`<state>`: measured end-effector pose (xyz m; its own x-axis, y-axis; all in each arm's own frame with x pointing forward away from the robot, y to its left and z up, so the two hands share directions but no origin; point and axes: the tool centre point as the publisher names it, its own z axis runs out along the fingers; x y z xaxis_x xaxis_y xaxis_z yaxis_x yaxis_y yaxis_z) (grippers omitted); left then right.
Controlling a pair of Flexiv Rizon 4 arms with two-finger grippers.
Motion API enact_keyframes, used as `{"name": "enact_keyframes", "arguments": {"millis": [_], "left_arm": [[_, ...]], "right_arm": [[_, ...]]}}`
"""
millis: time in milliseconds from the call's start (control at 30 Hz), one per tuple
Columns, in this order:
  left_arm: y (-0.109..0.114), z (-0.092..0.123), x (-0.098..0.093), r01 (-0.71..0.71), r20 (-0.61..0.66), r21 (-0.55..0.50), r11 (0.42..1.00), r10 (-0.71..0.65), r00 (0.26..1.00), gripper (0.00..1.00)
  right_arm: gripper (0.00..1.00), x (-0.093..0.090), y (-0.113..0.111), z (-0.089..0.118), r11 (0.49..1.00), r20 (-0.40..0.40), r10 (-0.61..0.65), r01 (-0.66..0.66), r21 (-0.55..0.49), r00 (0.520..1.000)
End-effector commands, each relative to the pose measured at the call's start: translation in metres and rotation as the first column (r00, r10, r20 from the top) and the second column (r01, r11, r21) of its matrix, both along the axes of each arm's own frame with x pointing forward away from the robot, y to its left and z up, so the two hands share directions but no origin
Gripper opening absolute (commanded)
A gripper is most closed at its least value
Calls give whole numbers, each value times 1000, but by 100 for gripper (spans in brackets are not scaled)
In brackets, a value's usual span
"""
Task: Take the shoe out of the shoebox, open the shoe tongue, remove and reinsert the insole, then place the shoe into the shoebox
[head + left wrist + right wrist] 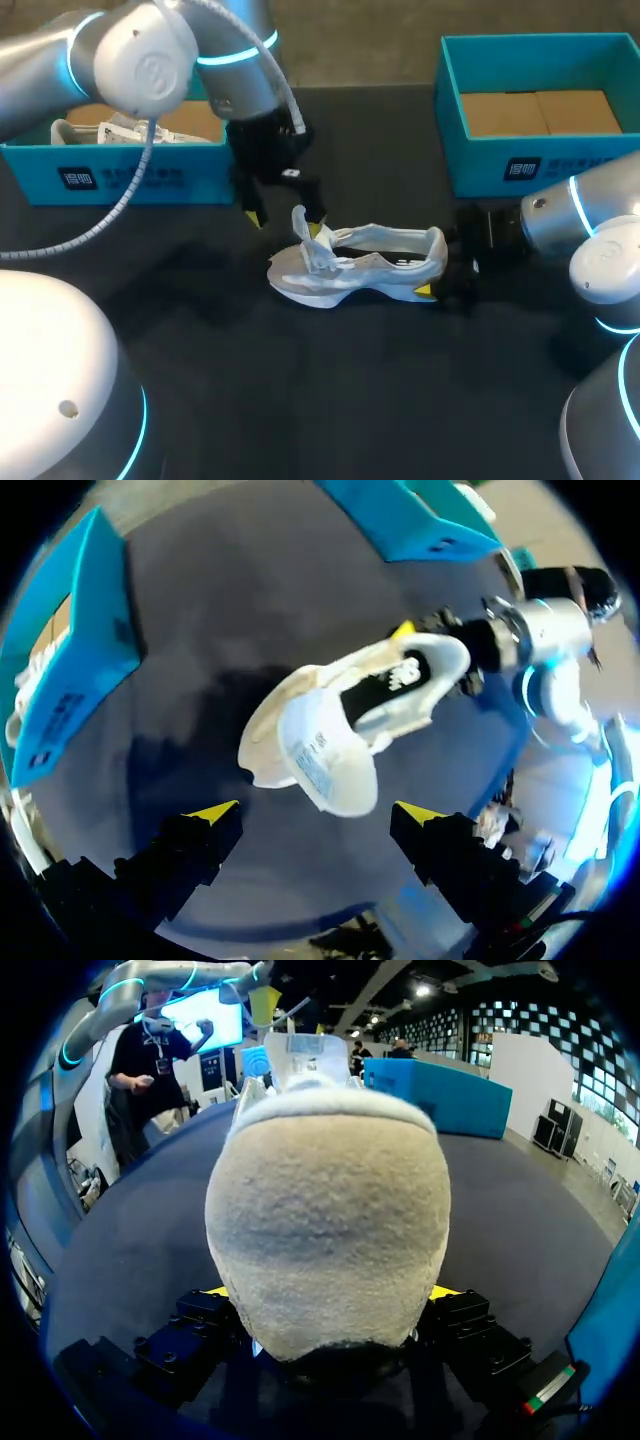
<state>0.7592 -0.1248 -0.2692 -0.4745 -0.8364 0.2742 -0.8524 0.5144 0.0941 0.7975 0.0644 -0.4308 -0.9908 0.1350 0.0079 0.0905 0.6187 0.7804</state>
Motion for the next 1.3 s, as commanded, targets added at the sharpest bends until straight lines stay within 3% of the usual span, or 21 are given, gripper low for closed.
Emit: {"name": "enact_keyframes", "arguments": {"millis": [33, 100, 133, 200, 233, 267, 467, 1133, 1300], "left_arm": [[-5, 18, 5, 723, -78, -89, 685, -729, 681, 100], [-11, 24, 6, 774, -90, -46, 631, -775, 626, 100], [-14, 26, 6, 788, -92, -24, 615, -787, 611, 94], [-19, 30, 8, 811, -98, 4, 586, -806, 583, 42], [-21, 32, 9, 813, -93, 19, 581, -809, 580, 7], [-23, 33, 10, 826, -97, 28, 562, -821, 562, 0], [-32, 45, 15, 856, -92, 59, 514, -851, 518, 0], [-32, 45, 15, 856, -92, 59, 514, -851, 518, 0], [-54, 38, 27, 878, 5, 85, 470, -882, 472, 0]], "right_arm": [[0, -2, 3, -6, 1000, 0, -2, 2, -4, 1000], [0, -2, 3, -6, 1000, 0, -2, 2, -4, 1000], [0, -2, 3, -6, 1000, 0, -2, 2, -4, 1000], [0, -2, 3, -6, 1000, 0, -2, 2, -4, 1000], [0, -2, 3, -6, 1000, 0, -2, 2, -4, 1000], [0, -2, 3, -6, 1000, 0, -2, 2, -4, 1000], [0, -2, 3, -6, 1000, 0, -2, 2, -4, 1000], [0, -2, 3, -6, 1000, 0, -2, 2, -4, 1000], [0, -2, 3, -6, 1000, 0, -2, 2, -4, 1000]]}}
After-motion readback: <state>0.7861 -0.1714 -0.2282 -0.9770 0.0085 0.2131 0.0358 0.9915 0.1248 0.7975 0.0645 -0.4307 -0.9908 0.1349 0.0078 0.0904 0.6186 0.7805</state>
